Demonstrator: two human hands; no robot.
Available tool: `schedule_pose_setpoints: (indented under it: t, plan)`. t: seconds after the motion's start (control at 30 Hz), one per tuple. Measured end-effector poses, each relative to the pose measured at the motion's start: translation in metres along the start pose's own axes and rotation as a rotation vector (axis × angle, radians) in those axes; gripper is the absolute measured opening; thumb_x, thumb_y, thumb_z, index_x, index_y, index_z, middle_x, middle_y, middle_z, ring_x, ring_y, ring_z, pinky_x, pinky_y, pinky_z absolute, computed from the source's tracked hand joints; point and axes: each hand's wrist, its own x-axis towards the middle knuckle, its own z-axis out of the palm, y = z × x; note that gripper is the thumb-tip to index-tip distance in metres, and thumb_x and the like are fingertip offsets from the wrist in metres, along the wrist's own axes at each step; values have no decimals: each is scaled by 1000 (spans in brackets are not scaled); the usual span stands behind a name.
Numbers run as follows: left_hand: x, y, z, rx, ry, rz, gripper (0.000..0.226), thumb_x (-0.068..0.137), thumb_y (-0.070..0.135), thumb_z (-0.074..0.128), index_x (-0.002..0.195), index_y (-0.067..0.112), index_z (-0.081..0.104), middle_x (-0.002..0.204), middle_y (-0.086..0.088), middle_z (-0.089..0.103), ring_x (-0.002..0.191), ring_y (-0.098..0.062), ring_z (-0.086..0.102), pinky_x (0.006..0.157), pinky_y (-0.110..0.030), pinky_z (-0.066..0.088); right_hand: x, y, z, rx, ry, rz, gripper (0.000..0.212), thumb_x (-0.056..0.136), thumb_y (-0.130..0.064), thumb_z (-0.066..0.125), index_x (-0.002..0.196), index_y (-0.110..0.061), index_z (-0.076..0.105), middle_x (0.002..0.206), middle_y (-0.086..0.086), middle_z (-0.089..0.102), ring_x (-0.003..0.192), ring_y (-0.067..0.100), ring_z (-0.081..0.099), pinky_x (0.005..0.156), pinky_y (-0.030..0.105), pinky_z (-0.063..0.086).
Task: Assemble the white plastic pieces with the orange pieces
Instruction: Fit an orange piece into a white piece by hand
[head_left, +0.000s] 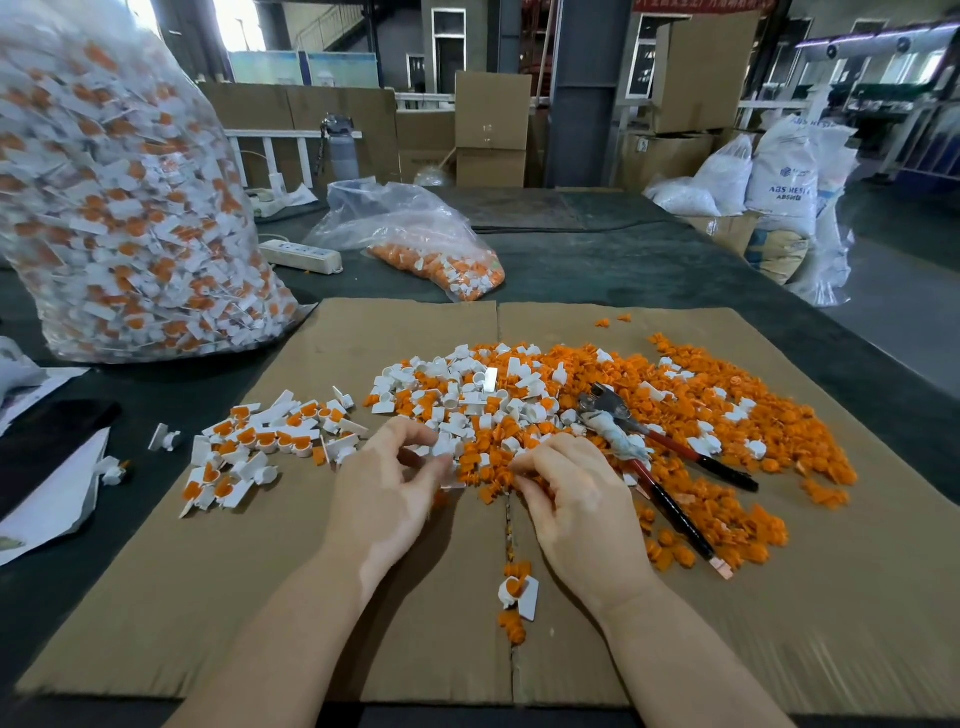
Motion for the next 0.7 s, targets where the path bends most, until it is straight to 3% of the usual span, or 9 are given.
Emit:
schedule_pose_setpoints:
  t: [0.1,0.33,0.47,0.57,0.7]
  plan:
    - [3,1,0,-15,-5,-48,21,77,26,74,82,33,56,83,14,55,73,-3,53,58,-12,35,0,0,1,-10,-1,-11,12,75,1,73,82,-9,70,80,2,63,79,18,60,72,30,53]
    - [5,-12,3,8,-1,-95,21,78,28,74,98,24,68,92,9,60,79,-4,53,65,-16,40,4,-4,6,-264,-165,-145,39,58,-6,85,90,-27,74,82,-1,59,78,20,57,67,34,44]
    - [4,-11,4,-1,12,-62,14,87,27,64,98,23,71,99,9,63,91,-5,54,73,-16,38,5,-5,8,-263,-175,-129,34,54,-7,88,78,-24,70,82,-2,59,76,20,57,67,33,44]
    - [2,-6,4,-92,37,-71,17,87,16,65,98,29,65,91,14,65,85,-2,58,73,-12,41,5,-4,10,-227,-166,-107,34,56,-3,85,74,-21,63,78,-5,60,76,19,56,67,32,44]
    - [2,9,10,-209,38,-39,26,83,11,68,94,33,62,81,16,64,77,0,60,65,-6,43,4,-1,8,-110,-21,-12,27,70,-3,79,90,-16,68,83,-2,66,78,20,60,69,34,46]
